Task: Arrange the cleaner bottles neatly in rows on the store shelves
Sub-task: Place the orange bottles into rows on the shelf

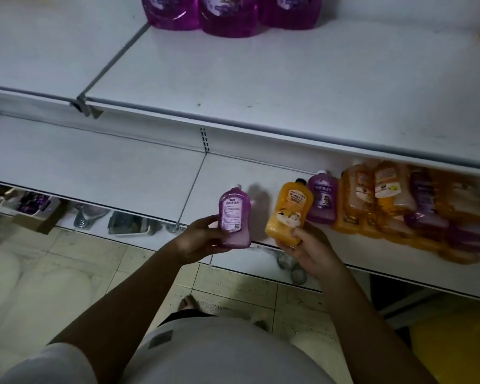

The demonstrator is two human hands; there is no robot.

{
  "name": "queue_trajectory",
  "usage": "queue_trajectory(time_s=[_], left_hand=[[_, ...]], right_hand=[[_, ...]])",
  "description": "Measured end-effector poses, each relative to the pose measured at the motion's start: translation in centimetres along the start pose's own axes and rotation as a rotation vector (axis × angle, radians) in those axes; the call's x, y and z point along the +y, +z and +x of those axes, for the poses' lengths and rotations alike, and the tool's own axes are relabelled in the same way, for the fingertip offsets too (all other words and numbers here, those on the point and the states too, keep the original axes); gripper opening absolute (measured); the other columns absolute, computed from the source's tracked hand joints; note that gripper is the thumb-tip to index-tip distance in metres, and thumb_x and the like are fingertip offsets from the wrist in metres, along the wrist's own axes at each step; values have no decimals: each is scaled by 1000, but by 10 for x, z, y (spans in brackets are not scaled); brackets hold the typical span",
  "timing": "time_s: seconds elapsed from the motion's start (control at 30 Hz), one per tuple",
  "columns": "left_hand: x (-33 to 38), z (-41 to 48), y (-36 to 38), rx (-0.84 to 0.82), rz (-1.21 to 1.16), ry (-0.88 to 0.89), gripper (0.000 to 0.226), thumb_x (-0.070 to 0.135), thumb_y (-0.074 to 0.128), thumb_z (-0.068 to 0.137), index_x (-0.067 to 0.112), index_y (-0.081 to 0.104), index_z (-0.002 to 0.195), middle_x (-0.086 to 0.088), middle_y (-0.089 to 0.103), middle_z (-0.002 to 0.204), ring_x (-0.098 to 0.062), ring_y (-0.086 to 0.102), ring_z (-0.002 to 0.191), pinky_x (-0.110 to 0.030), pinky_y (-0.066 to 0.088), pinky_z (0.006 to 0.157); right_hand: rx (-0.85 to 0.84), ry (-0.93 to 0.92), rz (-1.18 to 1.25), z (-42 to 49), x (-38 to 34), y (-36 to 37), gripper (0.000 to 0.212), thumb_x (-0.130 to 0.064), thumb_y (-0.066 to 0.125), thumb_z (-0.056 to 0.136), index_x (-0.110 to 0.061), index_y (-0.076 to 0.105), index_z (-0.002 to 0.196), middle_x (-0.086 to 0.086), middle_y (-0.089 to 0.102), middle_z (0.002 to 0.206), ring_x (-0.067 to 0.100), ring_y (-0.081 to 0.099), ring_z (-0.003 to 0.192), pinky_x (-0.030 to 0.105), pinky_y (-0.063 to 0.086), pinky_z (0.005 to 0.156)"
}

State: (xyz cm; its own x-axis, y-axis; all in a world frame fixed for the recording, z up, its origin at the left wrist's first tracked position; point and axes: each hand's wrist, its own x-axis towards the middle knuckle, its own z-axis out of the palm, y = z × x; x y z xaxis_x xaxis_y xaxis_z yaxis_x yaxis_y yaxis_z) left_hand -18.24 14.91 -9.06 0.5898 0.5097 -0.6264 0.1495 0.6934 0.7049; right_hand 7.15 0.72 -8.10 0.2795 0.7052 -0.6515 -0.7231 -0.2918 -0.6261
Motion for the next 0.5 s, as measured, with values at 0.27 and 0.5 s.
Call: queue_trajectory(time_s=[0.27,0.5], left_hand=[[1,-51,0,-265,-118,146,99,22,94,70,17,44,155,-24,62,135,-39,63,122,-55,56,100],[24,-99,-10,-338,-261,137,102,46,103,53,7,52,133,-12,69,108,-27,68,93,-40,59,82]], right_hand=[[-168,-232,-362,-65,6,41,79,6,64,66,-14,53,141,13,73,125,37,69,117,57,55,95],[-14,-431,-526,-114,13,95,72,8,89,68,-26,59,124,-7,79,108,11,76,99,26,62,74]])
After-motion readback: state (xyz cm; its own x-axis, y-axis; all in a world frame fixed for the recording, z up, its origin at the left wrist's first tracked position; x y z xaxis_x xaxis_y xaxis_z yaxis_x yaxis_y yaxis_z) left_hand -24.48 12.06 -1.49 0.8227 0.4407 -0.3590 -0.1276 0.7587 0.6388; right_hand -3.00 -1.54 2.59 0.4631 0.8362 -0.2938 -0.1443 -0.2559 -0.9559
